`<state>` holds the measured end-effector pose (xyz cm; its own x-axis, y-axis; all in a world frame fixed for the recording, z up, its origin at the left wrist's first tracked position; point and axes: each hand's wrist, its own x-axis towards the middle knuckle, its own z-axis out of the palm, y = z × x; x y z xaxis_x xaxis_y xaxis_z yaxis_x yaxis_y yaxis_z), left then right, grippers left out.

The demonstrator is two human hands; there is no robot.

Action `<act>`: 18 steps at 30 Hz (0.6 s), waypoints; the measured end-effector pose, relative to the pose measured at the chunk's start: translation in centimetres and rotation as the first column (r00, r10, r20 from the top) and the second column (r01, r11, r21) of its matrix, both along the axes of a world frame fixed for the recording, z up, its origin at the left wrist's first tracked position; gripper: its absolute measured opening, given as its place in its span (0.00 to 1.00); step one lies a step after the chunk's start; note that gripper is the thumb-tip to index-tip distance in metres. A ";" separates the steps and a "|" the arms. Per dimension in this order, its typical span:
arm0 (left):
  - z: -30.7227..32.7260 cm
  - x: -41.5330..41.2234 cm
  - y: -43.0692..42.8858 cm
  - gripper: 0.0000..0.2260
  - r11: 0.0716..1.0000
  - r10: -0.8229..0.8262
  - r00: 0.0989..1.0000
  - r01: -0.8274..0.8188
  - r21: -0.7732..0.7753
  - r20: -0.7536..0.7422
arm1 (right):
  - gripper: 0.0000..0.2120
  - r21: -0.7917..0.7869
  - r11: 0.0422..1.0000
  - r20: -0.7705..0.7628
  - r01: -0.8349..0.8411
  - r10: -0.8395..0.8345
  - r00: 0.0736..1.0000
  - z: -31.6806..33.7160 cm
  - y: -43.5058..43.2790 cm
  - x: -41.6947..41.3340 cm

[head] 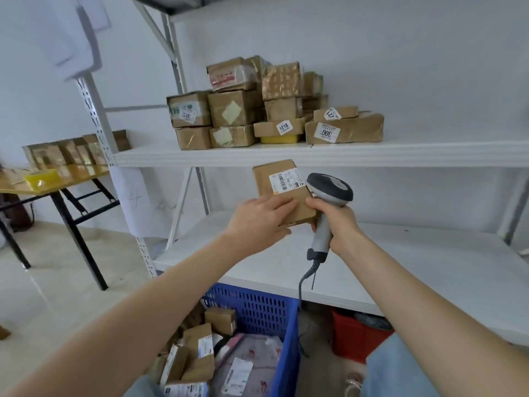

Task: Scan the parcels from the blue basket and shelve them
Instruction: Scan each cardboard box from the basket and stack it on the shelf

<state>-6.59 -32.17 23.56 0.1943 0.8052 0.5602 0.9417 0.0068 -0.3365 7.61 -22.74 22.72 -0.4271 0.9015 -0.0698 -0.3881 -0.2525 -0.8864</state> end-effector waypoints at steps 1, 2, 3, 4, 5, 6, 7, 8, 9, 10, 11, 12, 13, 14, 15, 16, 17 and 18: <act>0.3 0.3 0.3 0.18 0.990 -0.070 0.997 0.073 0.121 -0.031 | 0.06 -0.020 1.000 -0.048 0.007 -0.008 0.999 0.6 0.0 0.2; 0.7 0.4 0.7 0.14 0.966 -0.127 0.990 0.138 0.218 -0.065 | 0.05 -0.035 0.999 -0.097 0.008 -0.012 0.995 1.4 0.0 0.5; 1.5 0.7 1.0 0.10 0.941 -0.165 0.983 0.180 0.286 -0.077 | 0.04 -0.037 0.999 -0.140 0.007 -0.012 0.990 2.2 0.0 0.8; 2.5 0.9 1.5 0.10 0.920 -0.197 0.978 0.210 0.332 -0.074 | 0.04 -0.028 1.000 -0.177 0.002 -0.007 0.984 3.0 0.0 1.1; 3.8 1.2 1.9 0.12 0.901 -0.223 0.973 0.231 0.367 -0.066 | 0.06 -0.014 1.000 -0.211 -0.002 0.000 0.978 4.0 0.2 1.4; 5.1 1.4 2.4 0.13 0.883 -0.242 0.968 0.250 0.397 -0.072 | 0.07 0.003 1.000 -0.240 -0.007 0.008 0.971 5.0 0.4 1.7; 6.5 1.7 2.9 0.14 0.867 -0.256 0.963 0.269 0.420 -0.090 | 0.07 0.019 1.000 -0.259 -0.003 0.008 0.966 6.0 0.7 2.1; 8.0 2.0 3.4 0.13 0.853 -0.264 0.958 0.286 0.438 -0.110 | 0.07 0.026 1.000 -0.273 0.010 -0.003 0.962 7.0 1.1 2.5; 9.4 2.3 3.8 0.13 0.836 -0.274 0.952 0.304 0.456 -0.133 | 0.06 0.026 0.999 -0.284 0.032 -0.023 0.959 7.9 1.5 3.0; 10.8 2.6 4.3 0.13 0.817 -0.286 0.946 0.322 0.479 -0.150 | 0.06 0.021 0.998 -0.294 0.056 -0.048 0.955 8.7 1.9 3.4; 12.1 3.0 5.0 0.13 0.794 -0.296 0.941 0.337 0.506 -0.162 | 0.05 0.016 0.997 -0.295 0.080 -0.072 0.953 9.3 2.5 3.9; 13.4 3.3 5.8 0.12 0.774 -0.306 0.937 0.347 0.530 -0.167 | 0.05 0.013 0.995 -0.291 0.099 -0.090 0.952 9.8 3.0 4.3; 14.6 3.6 6.9 0.13 0.764 -0.315 0.936 0.350 0.543 -0.160 | 0.05 0.012 0.994 -0.286 0.113 -0.105 0.952 10.2 3.6 4.6; 15.6 3.9 8.1 0.13 0.767 -0.321 0.938 0.340 0.544 -0.133 | 0.05 0.010 0.993 -0.285 0.121 -0.113 0.952 10.6 4.2 4.9; 16.5 4.2 9.3 0.13 0.777 -0.318 0.943 0.319 0.542 -0.098 | 0.05 0.009 0.992 -0.288 0.125 -0.117 0.950 10.9 4.8 5.0; 17.2 4.3 10.7 0.13 0.797 -0.306 0.951 0.285 0.533 -0.051 | 0.06 0.006 0.992 -0.297 0.128 -0.120 0.947 11.3 5.4 5.2; 17.8 4.4 12.1 0.13 0.823 -0.291 0.956 0.242 0.513 0.016 | 0.06 0.002 0.991 -0.305 0.131 -0.124 0.944 11.5 6.1 5.2; 18.2 4.4 13.4 0.13 0.848 -0.271 0.959 0.195 0.492 0.088 | 0.07 -0.002 0.991 -0.310 0.137 -0.131 0.942 11.8 6.7 5.2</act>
<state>-2.15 -18.76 41.78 0.2269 0.3758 0.8985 0.9739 -0.0964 -0.2057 12.84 -16.01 34.55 -0.2998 0.9518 0.0643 -0.6726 -0.1631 -0.7218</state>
